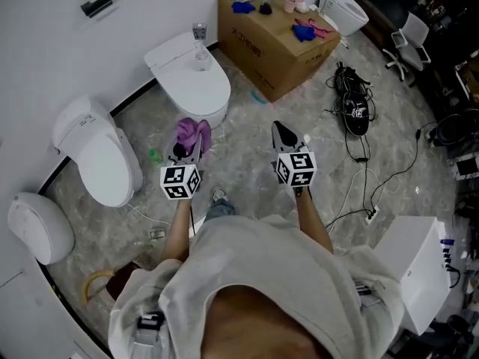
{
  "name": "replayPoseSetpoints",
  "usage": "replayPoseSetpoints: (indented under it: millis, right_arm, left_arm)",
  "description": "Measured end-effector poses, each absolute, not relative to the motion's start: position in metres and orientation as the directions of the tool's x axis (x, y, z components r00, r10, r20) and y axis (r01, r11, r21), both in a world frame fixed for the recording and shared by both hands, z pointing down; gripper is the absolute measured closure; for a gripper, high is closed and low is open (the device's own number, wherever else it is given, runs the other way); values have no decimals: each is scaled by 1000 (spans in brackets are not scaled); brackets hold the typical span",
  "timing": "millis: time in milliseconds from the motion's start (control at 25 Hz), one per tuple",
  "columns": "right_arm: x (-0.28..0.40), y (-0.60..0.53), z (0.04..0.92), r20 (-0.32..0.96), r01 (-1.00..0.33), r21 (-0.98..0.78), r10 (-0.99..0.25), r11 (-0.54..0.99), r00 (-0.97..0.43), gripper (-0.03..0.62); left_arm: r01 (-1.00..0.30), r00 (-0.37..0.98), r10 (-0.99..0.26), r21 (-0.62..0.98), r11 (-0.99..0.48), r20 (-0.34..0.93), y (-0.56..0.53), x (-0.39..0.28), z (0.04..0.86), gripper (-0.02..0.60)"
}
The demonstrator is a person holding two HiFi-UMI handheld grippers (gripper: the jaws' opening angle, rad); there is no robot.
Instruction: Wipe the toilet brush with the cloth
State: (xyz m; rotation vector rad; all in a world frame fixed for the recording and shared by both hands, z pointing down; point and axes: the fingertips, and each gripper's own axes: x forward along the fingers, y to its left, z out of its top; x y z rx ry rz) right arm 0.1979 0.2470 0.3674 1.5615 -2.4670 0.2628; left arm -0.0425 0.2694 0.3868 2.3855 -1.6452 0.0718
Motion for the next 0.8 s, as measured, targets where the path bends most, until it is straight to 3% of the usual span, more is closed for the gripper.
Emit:
replayPoseSetpoints:
  millis: [440,800]
  right_arm:
    - [149,150,367,290,-914,-2,-874,407,-390,563]
    - [151,118,391,325,-926,-29,-873,376,-364,563]
  left_arm:
    - [-914,392,-904,188,-361,169,162,-92,395,434]
    - [-906,414,-889,187,-380,197,119,-93,411,434]
